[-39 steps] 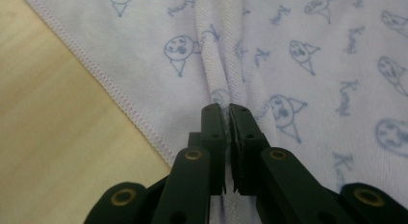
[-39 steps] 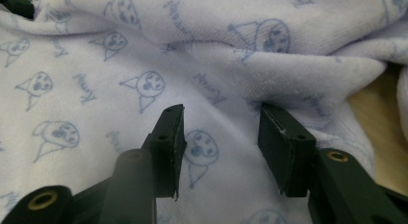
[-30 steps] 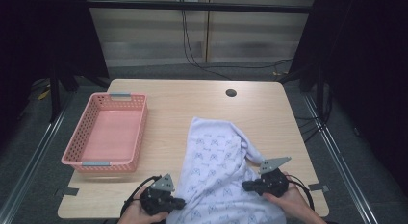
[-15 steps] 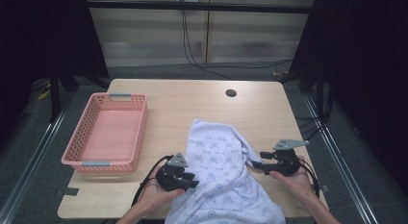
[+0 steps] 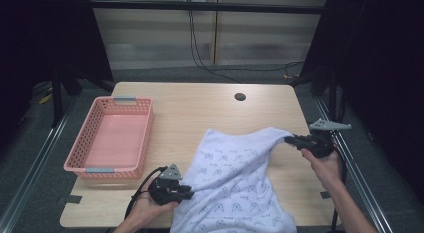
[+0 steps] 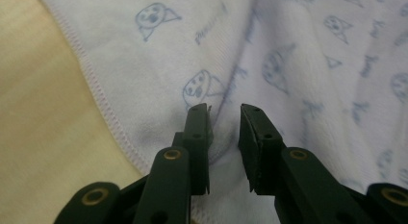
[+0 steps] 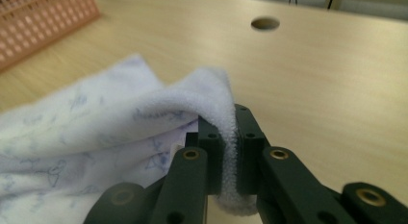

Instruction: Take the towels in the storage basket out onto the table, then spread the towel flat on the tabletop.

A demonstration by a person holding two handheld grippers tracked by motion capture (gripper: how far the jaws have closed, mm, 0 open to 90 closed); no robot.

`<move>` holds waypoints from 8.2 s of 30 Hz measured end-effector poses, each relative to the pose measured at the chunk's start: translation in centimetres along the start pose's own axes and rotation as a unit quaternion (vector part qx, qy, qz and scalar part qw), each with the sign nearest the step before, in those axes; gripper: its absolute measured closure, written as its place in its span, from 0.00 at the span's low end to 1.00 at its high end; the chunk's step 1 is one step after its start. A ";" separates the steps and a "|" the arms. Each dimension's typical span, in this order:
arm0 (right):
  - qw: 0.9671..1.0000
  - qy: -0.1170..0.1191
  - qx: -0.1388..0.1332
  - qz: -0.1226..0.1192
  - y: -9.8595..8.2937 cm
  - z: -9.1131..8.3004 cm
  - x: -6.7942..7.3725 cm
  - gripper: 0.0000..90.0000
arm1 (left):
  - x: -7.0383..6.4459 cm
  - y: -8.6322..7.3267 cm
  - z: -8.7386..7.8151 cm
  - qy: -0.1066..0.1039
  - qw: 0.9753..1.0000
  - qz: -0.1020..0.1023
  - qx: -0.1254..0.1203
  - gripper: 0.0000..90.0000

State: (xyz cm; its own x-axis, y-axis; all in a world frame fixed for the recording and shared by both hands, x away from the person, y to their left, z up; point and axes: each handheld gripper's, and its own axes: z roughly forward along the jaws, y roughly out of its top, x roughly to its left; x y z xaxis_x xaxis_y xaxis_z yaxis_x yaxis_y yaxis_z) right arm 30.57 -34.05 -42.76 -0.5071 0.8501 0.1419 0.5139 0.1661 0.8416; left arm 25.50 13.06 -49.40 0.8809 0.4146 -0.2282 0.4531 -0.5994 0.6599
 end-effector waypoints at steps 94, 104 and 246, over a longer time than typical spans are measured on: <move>0.985 0.161 0.053 -0.034 -4.8 2.0 5.6 0.96 | 5.8 6.5 5.2 0.052 0.997 -0.035 -0.035 0.94; 0.973 0.160 0.151 -0.072 -7.6 3.4 7.5 0.97 | 3.2 3.6 3.2 0.027 0.999 -0.021 -0.025 0.94; 0.983 0.077 0.134 -0.097 -5.0 5.9 4.5 0.58 | 5.2 4.0 2.3 0.072 0.997 -0.018 -0.032 0.72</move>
State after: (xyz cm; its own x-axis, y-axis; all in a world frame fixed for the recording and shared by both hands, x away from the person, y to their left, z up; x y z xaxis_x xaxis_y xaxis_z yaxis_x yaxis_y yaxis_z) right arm 29.86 -28.12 -49.40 -0.7023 0.7066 0.0870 0.5505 0.4615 0.6957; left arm 32.16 11.25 -49.62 0.8330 0.5325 -0.1505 0.4709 -0.5392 0.6983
